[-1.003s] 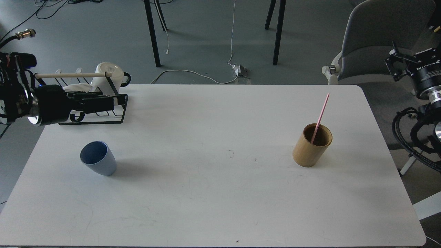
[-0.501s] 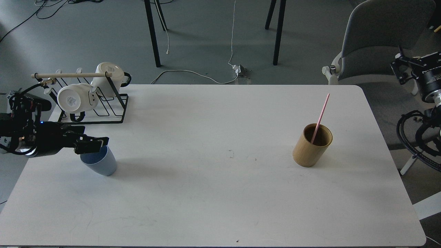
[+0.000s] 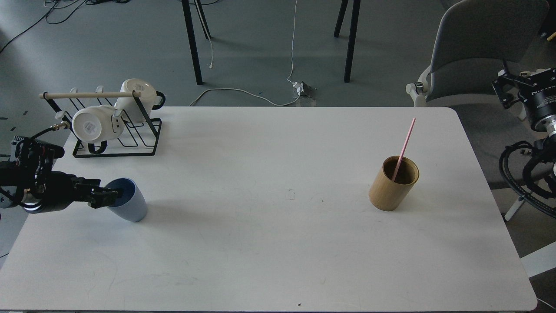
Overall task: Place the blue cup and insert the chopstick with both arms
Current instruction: 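Close the left gripper around the light blue cup, then lift the blue cup and carry it toward the table center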
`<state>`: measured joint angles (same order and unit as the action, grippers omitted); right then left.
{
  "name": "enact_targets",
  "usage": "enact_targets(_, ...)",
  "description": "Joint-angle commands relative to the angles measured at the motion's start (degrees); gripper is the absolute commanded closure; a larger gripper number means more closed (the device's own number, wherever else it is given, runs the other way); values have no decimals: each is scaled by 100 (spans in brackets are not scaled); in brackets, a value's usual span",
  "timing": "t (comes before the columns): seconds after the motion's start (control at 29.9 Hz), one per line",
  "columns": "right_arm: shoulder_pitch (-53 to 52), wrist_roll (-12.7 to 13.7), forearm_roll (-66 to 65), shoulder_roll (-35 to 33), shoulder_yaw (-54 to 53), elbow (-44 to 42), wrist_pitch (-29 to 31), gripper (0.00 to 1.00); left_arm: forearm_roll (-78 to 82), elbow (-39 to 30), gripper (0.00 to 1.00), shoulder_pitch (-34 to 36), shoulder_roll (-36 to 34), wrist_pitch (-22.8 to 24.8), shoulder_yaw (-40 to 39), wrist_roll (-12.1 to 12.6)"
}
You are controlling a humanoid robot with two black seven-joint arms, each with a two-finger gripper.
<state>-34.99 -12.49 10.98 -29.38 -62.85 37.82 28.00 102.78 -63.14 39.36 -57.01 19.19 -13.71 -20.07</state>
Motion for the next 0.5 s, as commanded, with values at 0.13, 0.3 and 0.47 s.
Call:
enact_targets(0.13, -17, 1, 0, -15, 0, -2, 0, 0, 5, 152, 83, 11, 216, 15, 0, -173)
enact_targets(0.3, -26, 1, 0, -24, -8, -108, 0, 0, -4, 478, 90, 46, 374, 32, 0, -243)
enact_targets(0.47, -26, 1, 0, -24, -17, -99, 0, 0, -4, 14, 98, 501, 313, 234, -18, -243)
